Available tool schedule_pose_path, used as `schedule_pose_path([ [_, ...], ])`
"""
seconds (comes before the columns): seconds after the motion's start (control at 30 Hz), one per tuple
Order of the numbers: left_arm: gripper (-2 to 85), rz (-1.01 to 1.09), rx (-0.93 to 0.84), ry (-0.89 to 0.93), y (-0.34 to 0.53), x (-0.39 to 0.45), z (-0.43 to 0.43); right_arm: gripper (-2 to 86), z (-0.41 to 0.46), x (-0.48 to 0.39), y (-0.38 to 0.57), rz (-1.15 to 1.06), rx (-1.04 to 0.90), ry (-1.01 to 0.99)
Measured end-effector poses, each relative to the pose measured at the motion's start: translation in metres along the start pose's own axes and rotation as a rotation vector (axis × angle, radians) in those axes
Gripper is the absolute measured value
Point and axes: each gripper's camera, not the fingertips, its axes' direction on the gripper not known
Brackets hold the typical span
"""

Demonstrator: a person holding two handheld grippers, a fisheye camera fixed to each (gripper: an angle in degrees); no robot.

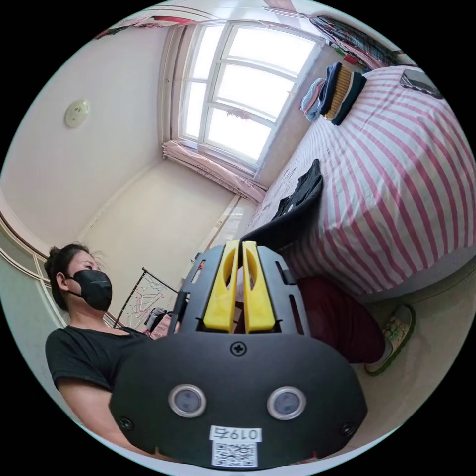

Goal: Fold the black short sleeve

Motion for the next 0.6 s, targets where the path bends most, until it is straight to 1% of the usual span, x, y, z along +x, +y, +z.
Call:
schedule_pose_path([
  [0.07,2.2,-0.03,-0.018,-0.036,0.002,0.003,-0.003,-0.5,-0.004,-0.007,0.0,0.015,-0.021,0.029],
  [0.17,2.1,-0.079,-0.018,-0.022,-0.005,0.0,-0.002,-0.5,-0.006,-0.018,-0.007,0.045,-0.044,0.053],
  [0.3,2.1,-0.082,-0.001,0.048,-0.042,-0.002,0.018,-0.5,0.007,-0.023,-0.041,0.072,-0.012,-0.043],
  [0.4,2.1,-0.05,0.001,0.079,-0.093,-0.002,0.047,-0.4,0.029,-0.029,-0.086,0.03,0.013,-0.086],
  [0.47,2.1,-0.033,-0.004,0.101,-0.142,-0.009,0.079,-0.4,0.047,-0.028,-0.118,0.014,0.024,-0.107],
  [0.6,1.9,-0.058,0.012,0.109,-0.22,-0.031,0.132,-0.4,0.1,-0.021,-0.205,-0.03,0.037,-0.127],
])
